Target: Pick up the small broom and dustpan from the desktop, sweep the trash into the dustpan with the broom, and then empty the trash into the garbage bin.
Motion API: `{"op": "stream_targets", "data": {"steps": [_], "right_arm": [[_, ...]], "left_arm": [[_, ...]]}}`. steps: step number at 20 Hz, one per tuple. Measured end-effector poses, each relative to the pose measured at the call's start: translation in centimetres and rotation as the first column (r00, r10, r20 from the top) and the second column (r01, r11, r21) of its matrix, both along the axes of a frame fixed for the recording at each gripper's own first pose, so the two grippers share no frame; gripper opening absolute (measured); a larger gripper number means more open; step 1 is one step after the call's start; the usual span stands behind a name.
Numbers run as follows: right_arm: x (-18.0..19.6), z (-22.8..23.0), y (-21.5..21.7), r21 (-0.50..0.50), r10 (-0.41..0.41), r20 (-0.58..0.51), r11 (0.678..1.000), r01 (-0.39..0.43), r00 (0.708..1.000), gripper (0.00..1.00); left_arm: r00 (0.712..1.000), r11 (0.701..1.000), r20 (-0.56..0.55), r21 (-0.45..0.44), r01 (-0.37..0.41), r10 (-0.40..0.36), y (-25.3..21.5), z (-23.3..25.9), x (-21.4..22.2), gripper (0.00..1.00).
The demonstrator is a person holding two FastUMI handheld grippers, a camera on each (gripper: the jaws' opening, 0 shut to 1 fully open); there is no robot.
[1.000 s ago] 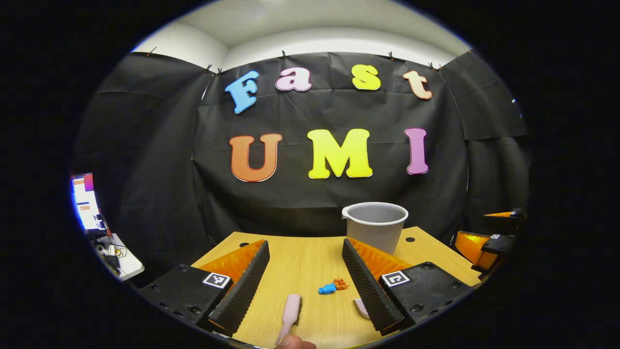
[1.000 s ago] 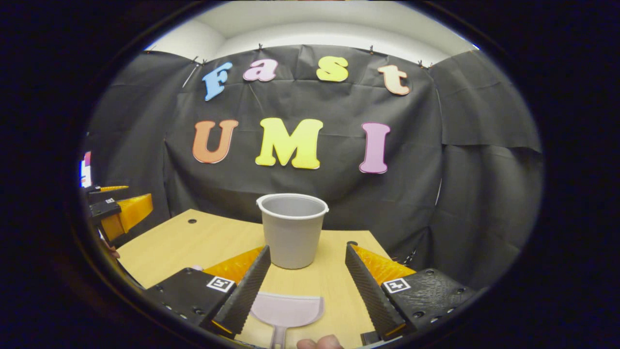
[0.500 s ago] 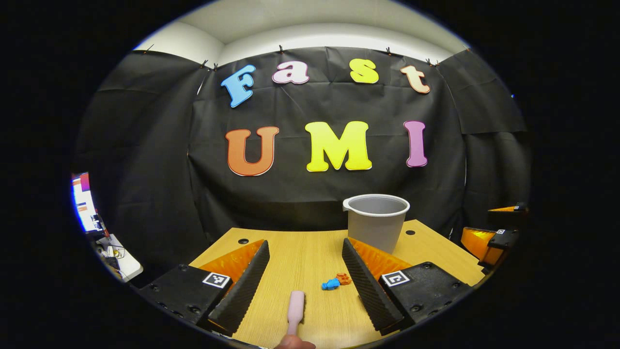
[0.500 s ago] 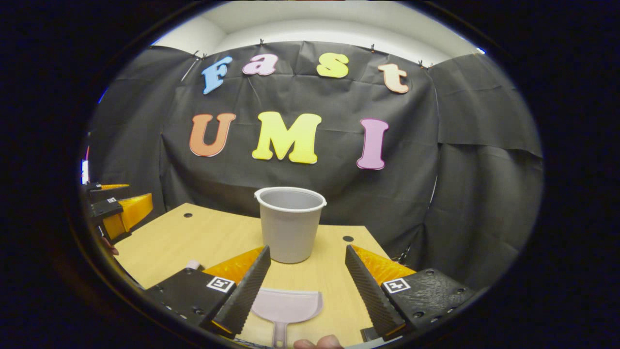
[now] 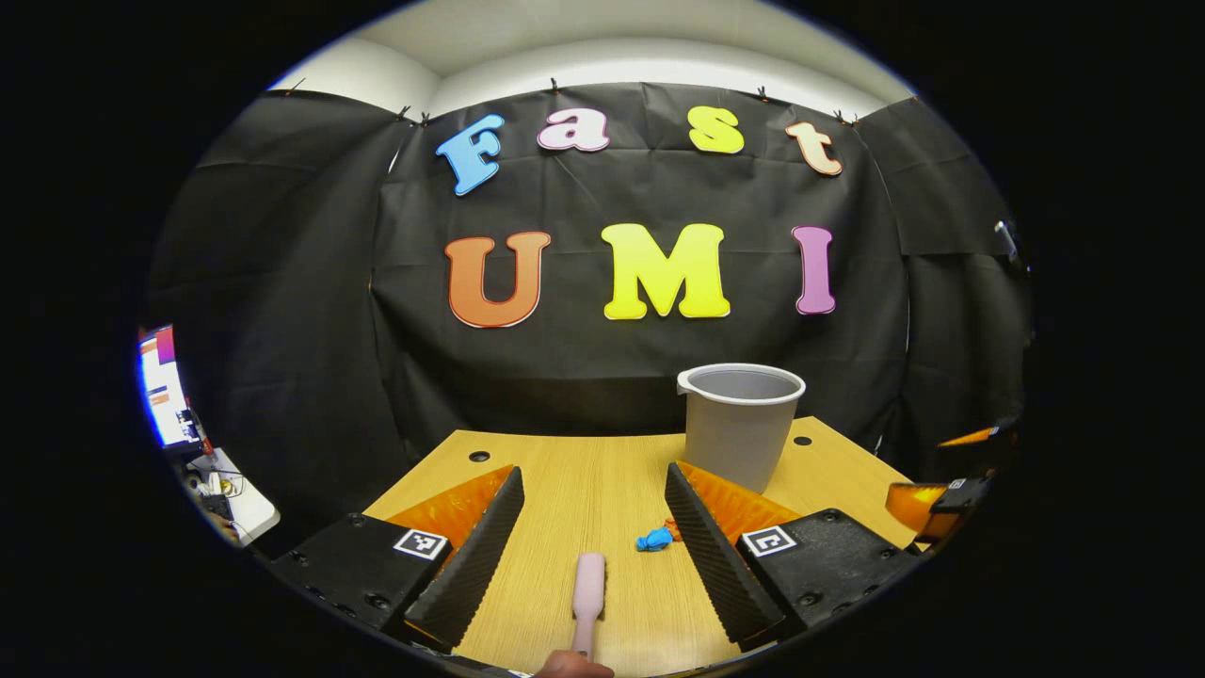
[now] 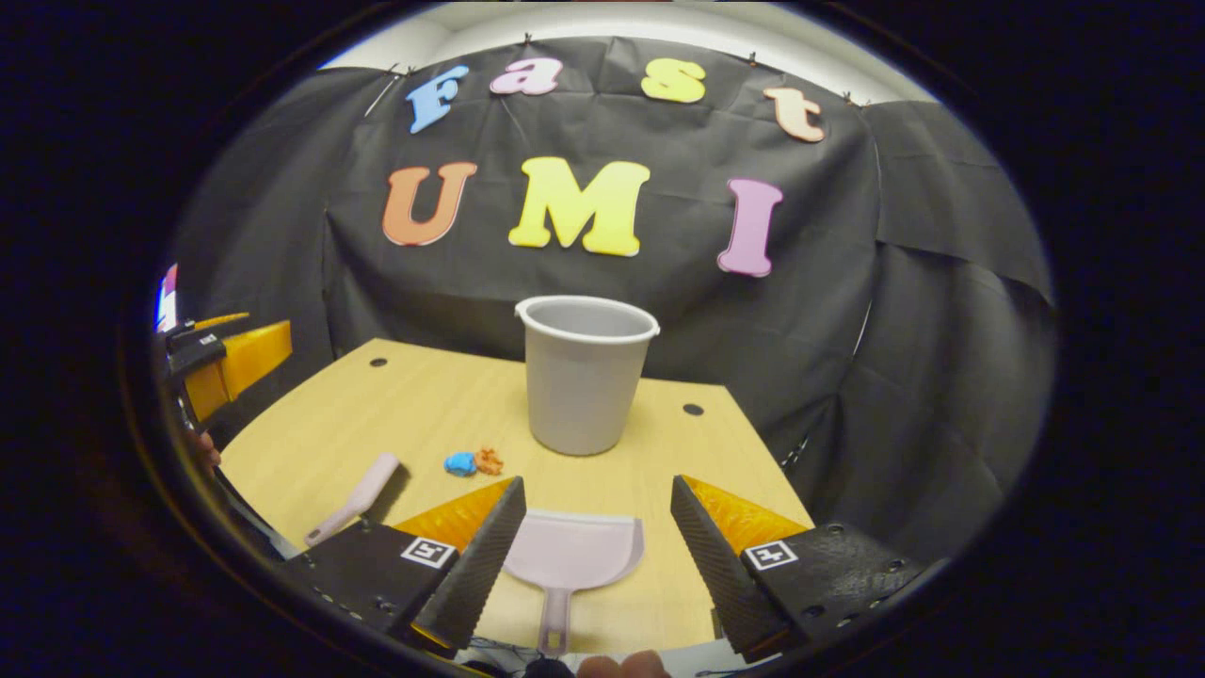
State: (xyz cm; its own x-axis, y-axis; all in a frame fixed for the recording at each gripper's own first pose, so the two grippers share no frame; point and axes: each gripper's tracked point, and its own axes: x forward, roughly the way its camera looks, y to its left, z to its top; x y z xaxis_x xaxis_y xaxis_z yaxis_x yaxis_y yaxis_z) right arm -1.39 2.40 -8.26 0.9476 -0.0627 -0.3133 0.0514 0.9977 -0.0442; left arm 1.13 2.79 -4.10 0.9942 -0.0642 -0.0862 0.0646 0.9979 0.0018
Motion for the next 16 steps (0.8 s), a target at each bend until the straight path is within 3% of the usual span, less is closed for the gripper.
{"op": "stream_targets", "data": {"steps": [5, 9, 15, 16], "right_arm": [[-1.5, -6.1, 0.8, 0.017, 0.001, -0.238, 1.000, 0.003, 0.971, 0.95], [-1.5, -12.1, 0.9, 0.053, -0.011, -0.392, 0.998, 0.035, 0.920, 0.95], [0.6, -19.1, 1.1, 0.102, 0.015, -0.572, 0.993, 0.054, 0.820, 0.93], [1.0, -20.0, 1.1, 0.111, 0.017, -0.589, 0.992, 0.060, 0.808, 0.99]], "left_arm": [[1.000, 1.000, -0.020, -0.013, 0.002, -0.002, 1.5, -1.2, -0.9, 0.97], [0.999, 1.000, -0.039, -0.012, -0.026, 0.025, 2.9, -2.2, -0.6, 0.97], [0.988, 0.994, -0.112, -0.001, -0.106, 0.105, 4.9, -4.2, 0.9, 0.98], [0.986, 0.993, -0.121, 0.005, -0.116, 0.115, 5.1, -4.4, 1.1, 0.98]]}}
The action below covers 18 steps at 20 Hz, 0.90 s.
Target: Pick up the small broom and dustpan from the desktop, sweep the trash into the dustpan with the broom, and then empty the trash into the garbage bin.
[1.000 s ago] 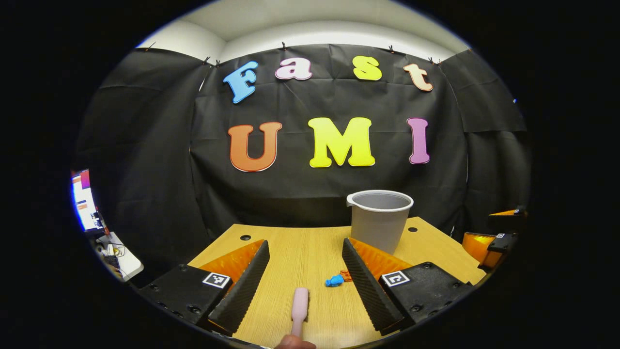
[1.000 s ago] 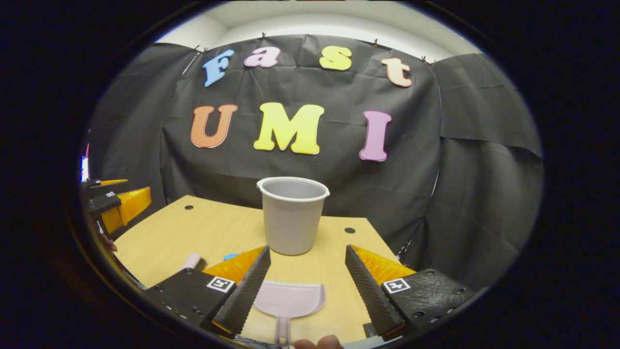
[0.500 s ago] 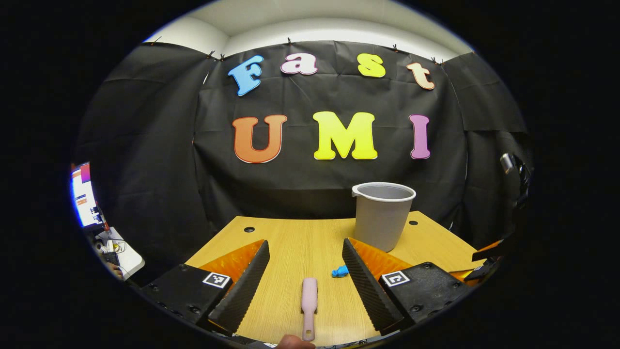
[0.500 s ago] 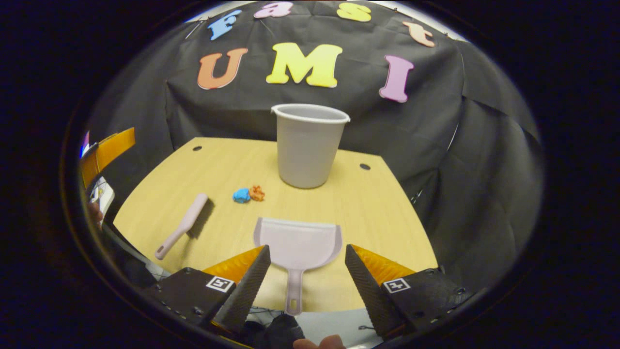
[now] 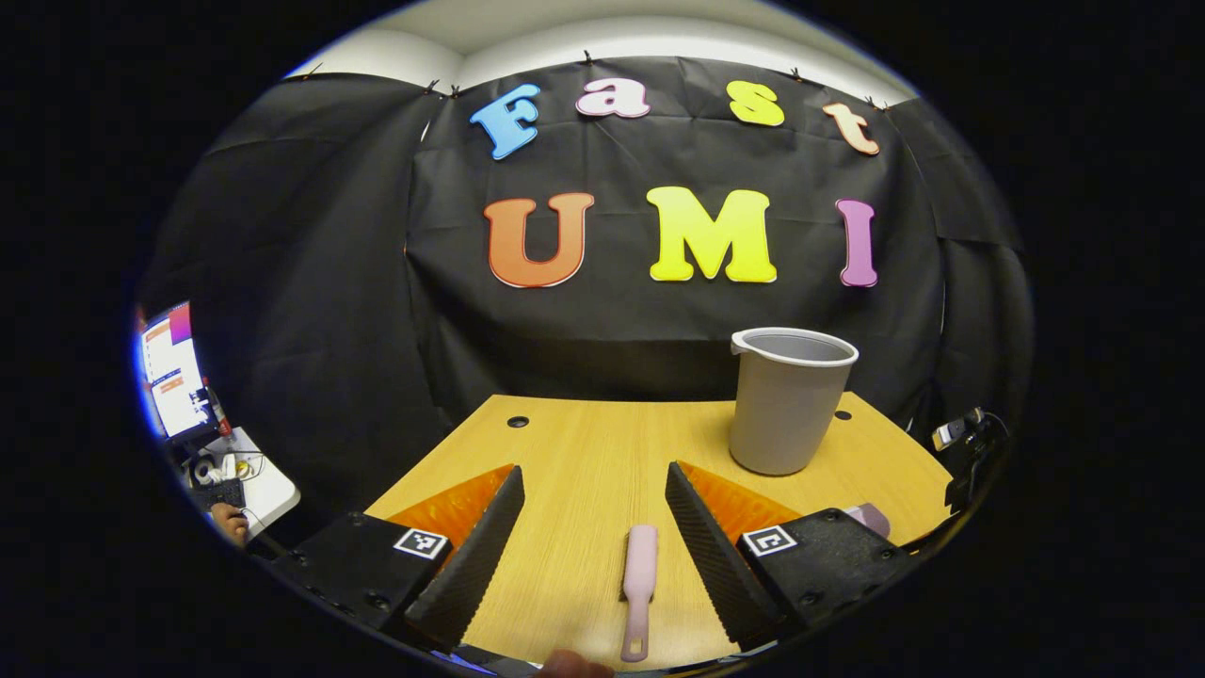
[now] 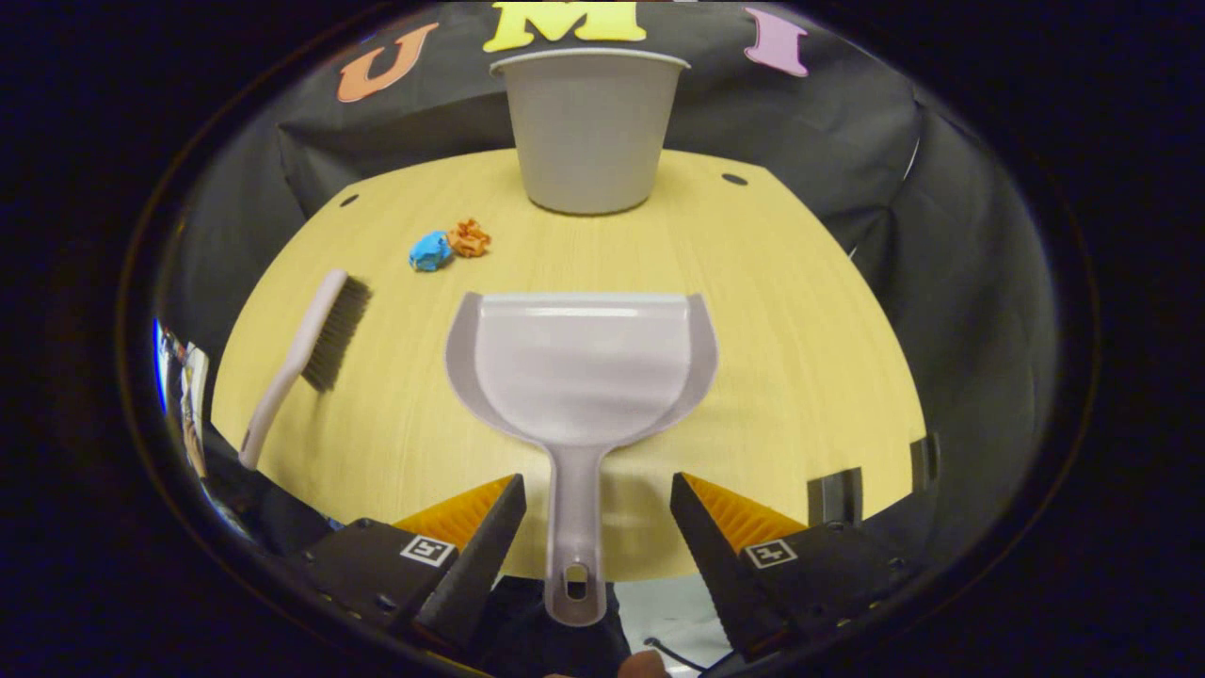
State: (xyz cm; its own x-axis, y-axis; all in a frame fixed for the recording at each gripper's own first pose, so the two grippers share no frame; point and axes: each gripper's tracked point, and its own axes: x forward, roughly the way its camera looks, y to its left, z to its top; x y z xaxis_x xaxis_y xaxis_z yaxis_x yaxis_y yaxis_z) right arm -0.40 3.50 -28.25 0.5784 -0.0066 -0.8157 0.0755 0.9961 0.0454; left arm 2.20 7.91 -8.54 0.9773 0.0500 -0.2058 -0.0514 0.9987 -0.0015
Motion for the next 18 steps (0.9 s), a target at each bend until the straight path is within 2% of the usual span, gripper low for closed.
{"op": "stream_targets", "data": {"steps": [4, 7, 9, 10, 12, 18], "right_arm": [[1.0, -1.8, 0.2, 0.039, -0.018, -0.057, 0.999, 0.020, 0.998, 0.87], [1.6, -2.4, 0.5, 0.051, -0.028, -0.068, 0.998, 0.031, 0.997, 0.70], [2.1, -2.5, 0.8, 0.052, -0.025, -0.069, 0.998, 0.028, 0.997, 0.63], [2.3, -2.5, 1.1, 0.050, -0.020, -0.072, 0.998, 0.024, 0.997, 0.56], [2.3, -2.5, 1.1, 0.029, -0.019, -0.077, 0.999, 0.021, 0.997, 0.36], [2.3, -2.4, 1.3, 0.050, -0.021, -0.096, 0.998, 0.025, 0.995, 0.28]], "left_arm": [[1.000, 1.000, -0.015, 0.014, -0.004, 0.004, 0.1, -0.5, 0.6, 0.98], [0.999, 1.000, -0.036, 0.019, 0.010, -0.009, -0.4, -1.4, 0.5, 0.98], [0.998, 0.999, -0.054, 0.032, 0.025, -0.024, -0.7, -2.2, 0.3, 0.98], [0.997, 0.999, -0.066, 0.041, 0.034, -0.032, -0.9, -2.7, 0.2, 0.98], [0.995, 0.997, -0.090, 0.051, 0.051, -0.047, -1.0, -3.8, -0.3, 0.98], [0.982, 0.995, -0.169, 0.026, 0.092, -0.086, -1.7, -7.7, -1.8, 0.98]]}}
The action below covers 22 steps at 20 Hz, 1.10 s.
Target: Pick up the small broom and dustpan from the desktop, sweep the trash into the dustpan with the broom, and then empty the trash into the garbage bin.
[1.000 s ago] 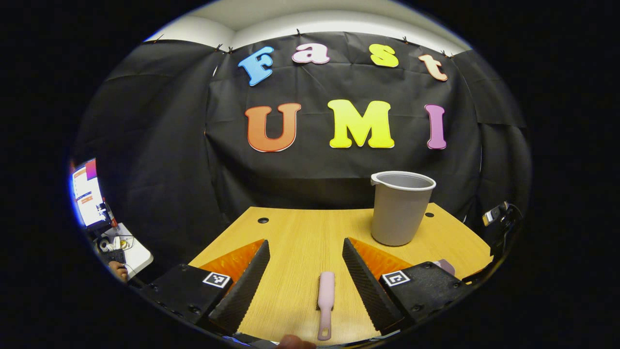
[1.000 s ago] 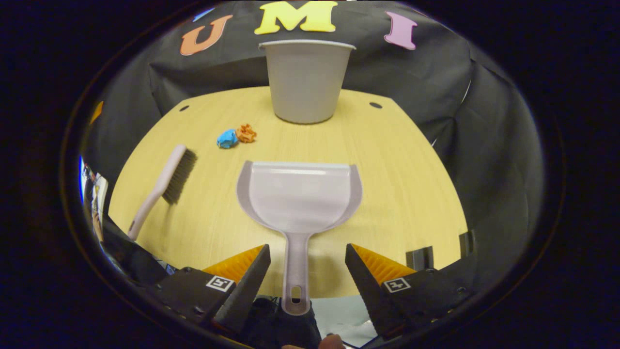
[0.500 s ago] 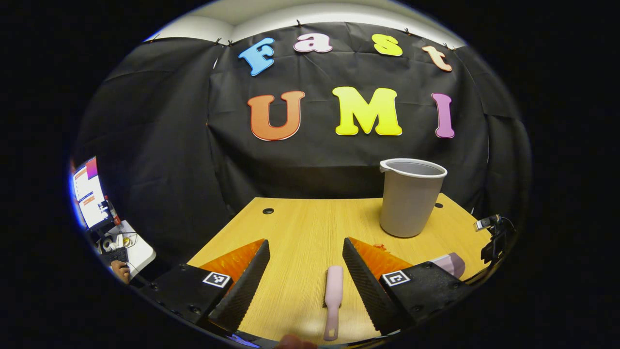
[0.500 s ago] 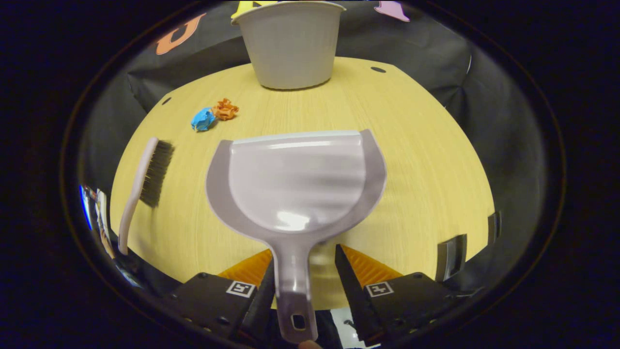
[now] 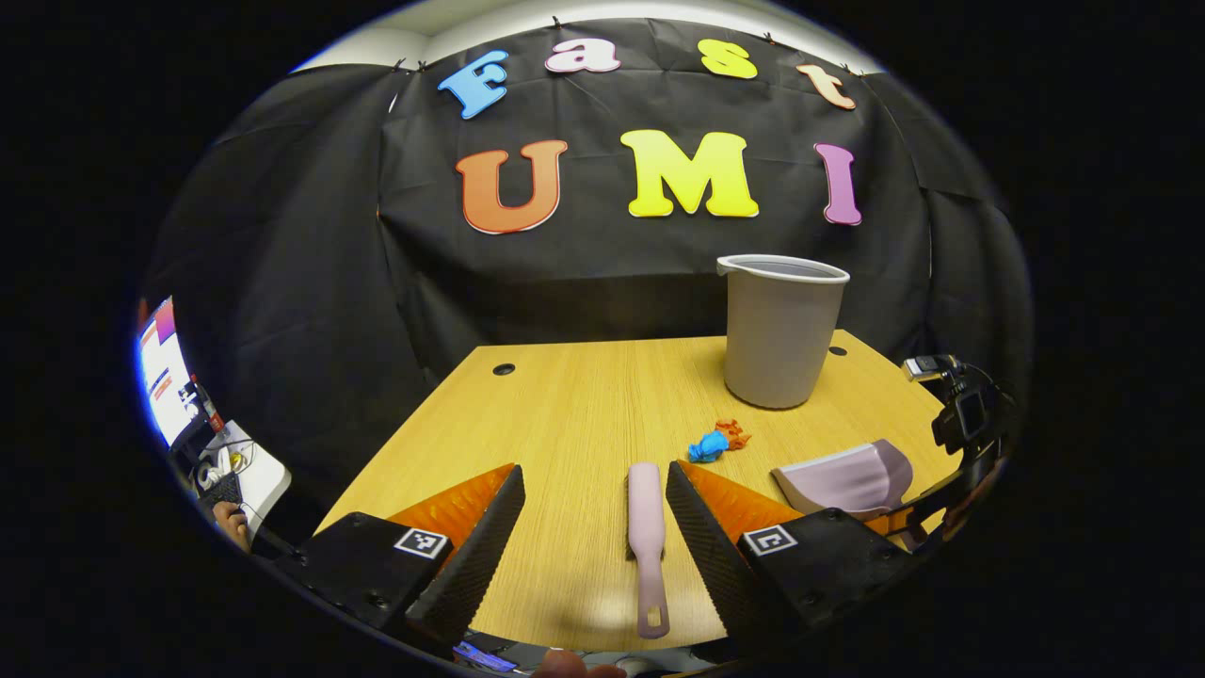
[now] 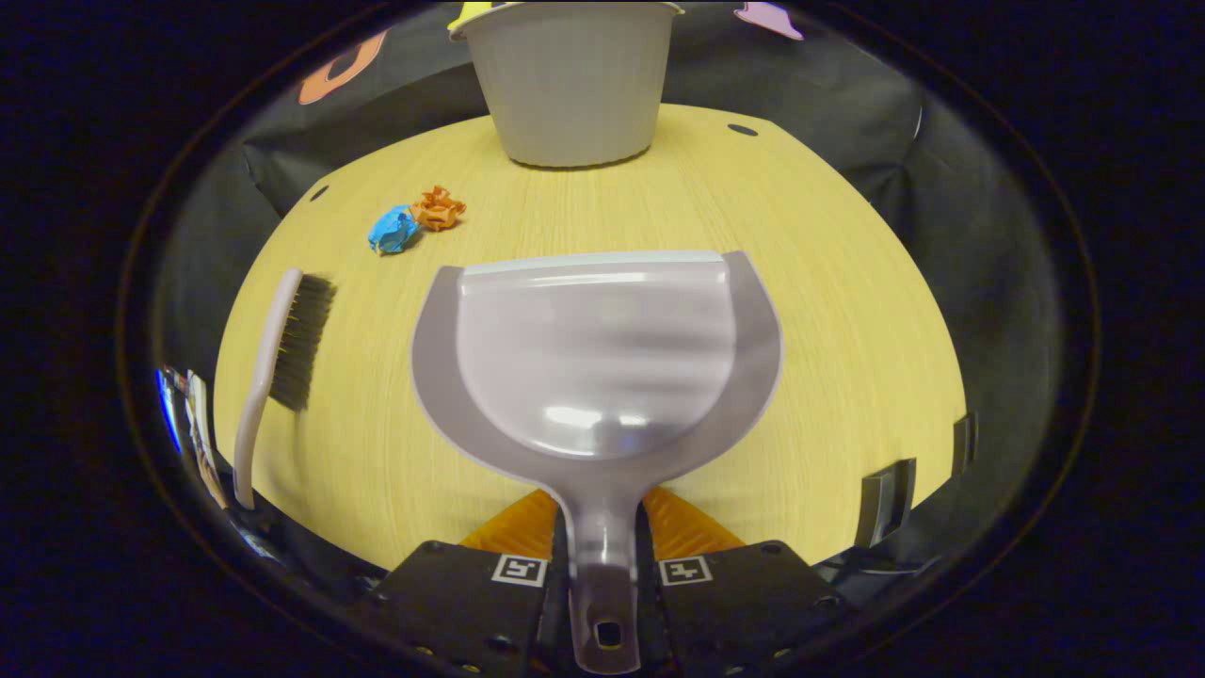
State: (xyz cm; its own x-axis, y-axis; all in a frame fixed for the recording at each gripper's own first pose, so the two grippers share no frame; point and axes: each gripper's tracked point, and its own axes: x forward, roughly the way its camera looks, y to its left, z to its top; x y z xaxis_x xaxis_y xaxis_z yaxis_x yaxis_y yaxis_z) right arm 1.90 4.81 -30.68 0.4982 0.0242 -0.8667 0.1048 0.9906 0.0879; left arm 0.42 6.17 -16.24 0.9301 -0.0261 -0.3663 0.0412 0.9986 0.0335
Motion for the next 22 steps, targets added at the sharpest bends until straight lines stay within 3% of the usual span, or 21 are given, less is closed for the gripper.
{"op": "stream_targets", "data": {"steps": [8, 15, 22], "right_arm": [[-0.3, -0.2, -0.1, -0.002, 0.000, 0.008, 1.000, 0.000, 1.000, 0.28], [-0.6, -0.2, -0.1, 0.004, -0.007, 0.004, 1.000, 0.006, 1.000, 0.28], [-0.5, -0.1, -0.3, 0.005, -0.001, 0.001, 1.000, 0.001, 1.000, 0.28]], "left_arm": [[0.980, 0.998, -0.187, -0.012, 0.063, -0.064, -1.8, -8.1, -2.3, 0.98], [0.951, 0.998, -0.305, -0.050, 0.042, -0.055, -2.7, -13.3, -1.1, 0.98], [0.924, 0.996, -0.374, -0.069, 0.050, -0.073, -2.9, -16.3, -0.4, 0.81]]}}
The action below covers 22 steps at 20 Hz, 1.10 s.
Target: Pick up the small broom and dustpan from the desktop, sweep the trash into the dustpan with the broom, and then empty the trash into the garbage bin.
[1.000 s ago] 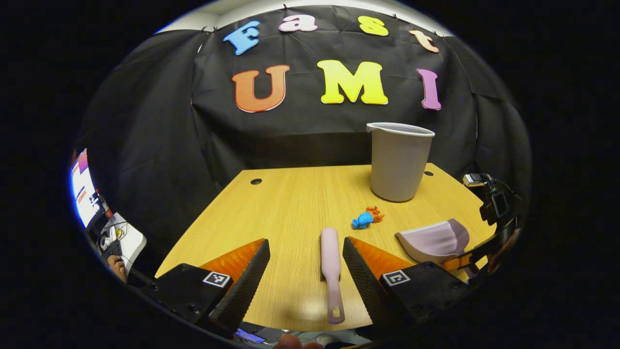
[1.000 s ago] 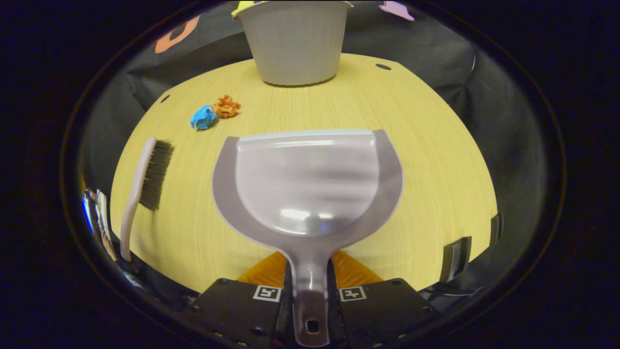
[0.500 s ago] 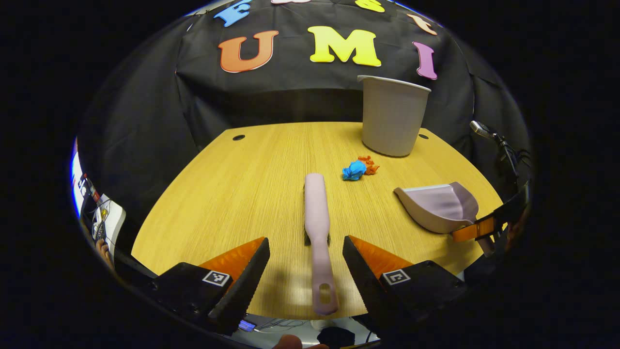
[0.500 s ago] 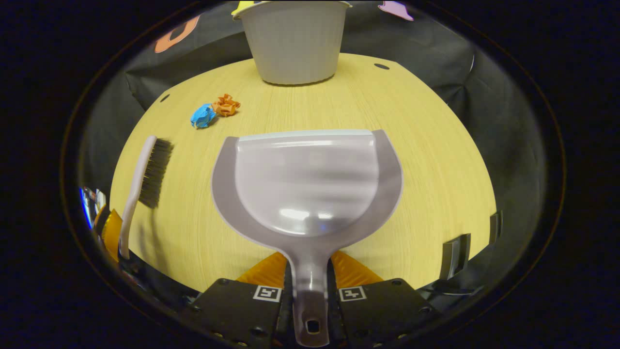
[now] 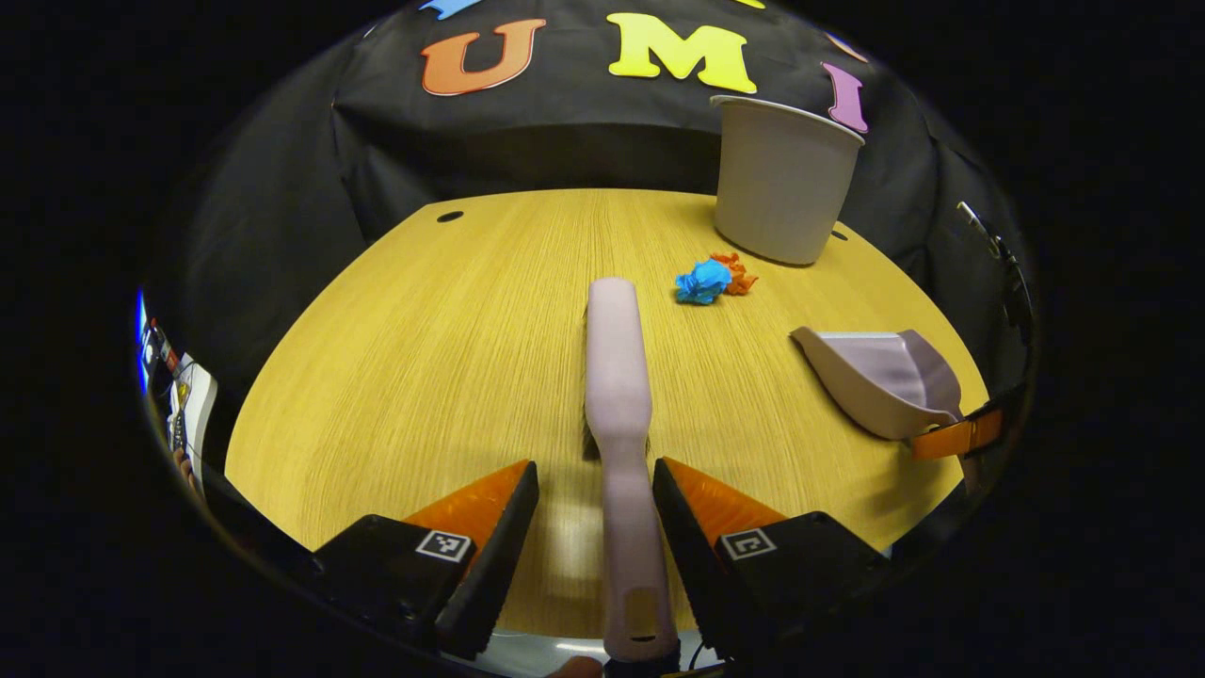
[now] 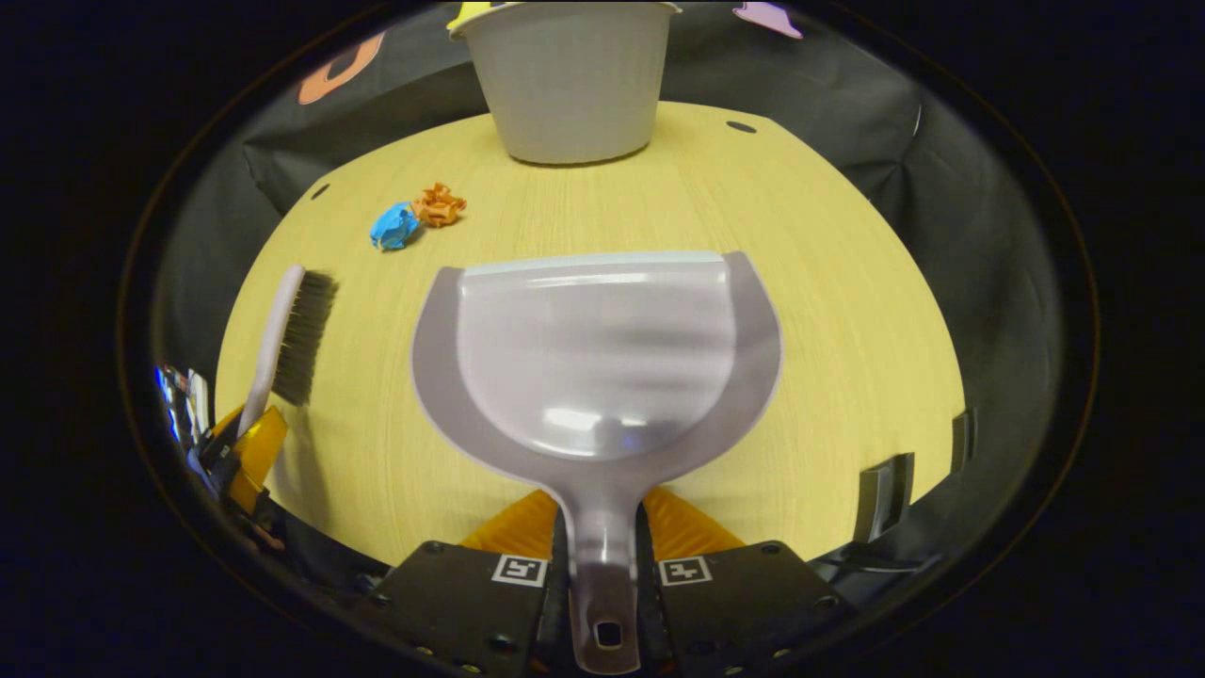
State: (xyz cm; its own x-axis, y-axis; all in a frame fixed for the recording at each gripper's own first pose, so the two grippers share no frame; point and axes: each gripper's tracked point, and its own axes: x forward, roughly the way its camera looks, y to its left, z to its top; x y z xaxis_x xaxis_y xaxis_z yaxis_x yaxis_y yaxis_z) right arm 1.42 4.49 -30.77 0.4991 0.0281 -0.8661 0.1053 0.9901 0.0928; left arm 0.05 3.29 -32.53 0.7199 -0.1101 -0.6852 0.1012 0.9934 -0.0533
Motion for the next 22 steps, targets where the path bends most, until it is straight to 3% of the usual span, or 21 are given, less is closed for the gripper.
{"op": "stream_targets", "data": {"steps": [4, 5, 6, 8, 18, 19, 20, 22], "right_arm": [[0.1, 0.0, -0.1, 0.000, 0.002, -0.003, 1.000, -0.002, 1.000, 0.28], [0.2, -0.1, -0.1, 0.000, 0.002, -0.003, 1.000, -0.002, 1.000, 0.28], [0.3, 0.0, -0.1, 0.001, 0.003, -0.004, 1.000, -0.003, 1.000, 0.28], [0.5, -0.1, -0.2, 0.001, 0.006, -0.003, 1.000, -0.006, 1.000, 0.28], [2.3, 0.7, -1.3, -0.026, 0.104, 0.022, 0.994, -0.103, 0.994, 0.28], [2.4, 0.7, -1.5, -0.030, 0.125, 0.025, 0.992, -0.124, 0.992, 0.28], [2.4, 0.8, -1.7, -0.030, 0.142, 0.024, 0.989, -0.142, 0.990, 0.28], [2.6, 0.8, -2.0, -0.026, 0.166, 0.024, 0.986, -0.165, 0.986, 0.28]], "left_arm": [[1.000, 1.000, -0.021, -0.010, 0.014, -0.015, -0.5, -0.3, 0.6, 0.63], [1.000, 1.000, -0.024, -0.007, 0.015, -0.015, -0.5, -0.4, 0.7, 0.65], [0.999, 1.000, -0.030, 0.001, 0.011, -0.011, -0.4, -0.4, 0.8, 0.46], [0.998, 1.000, -0.056, -0.002, 0.016, -0.016, -0.7, -0.8, 0.9, 0.34], [0.994, 0.997, -0.093, -0.057, 0.047, -0.052, -1.3, -0.5, 1.2, 0.30], [0.995, 0.997, -0.090, -0.062, 0.043, -0.049, -1.2, -0.5, 1.3, 0.36], [0.995, 0.997, -0.087, -0.068, 0.040, -0.046, -1.1, -0.3, 1.5, 0.29], [0.996, 0.997, -0.078, -0.069, 0.039, -0.044, -0.7, 0.0, 1.9, 0.29]]}}
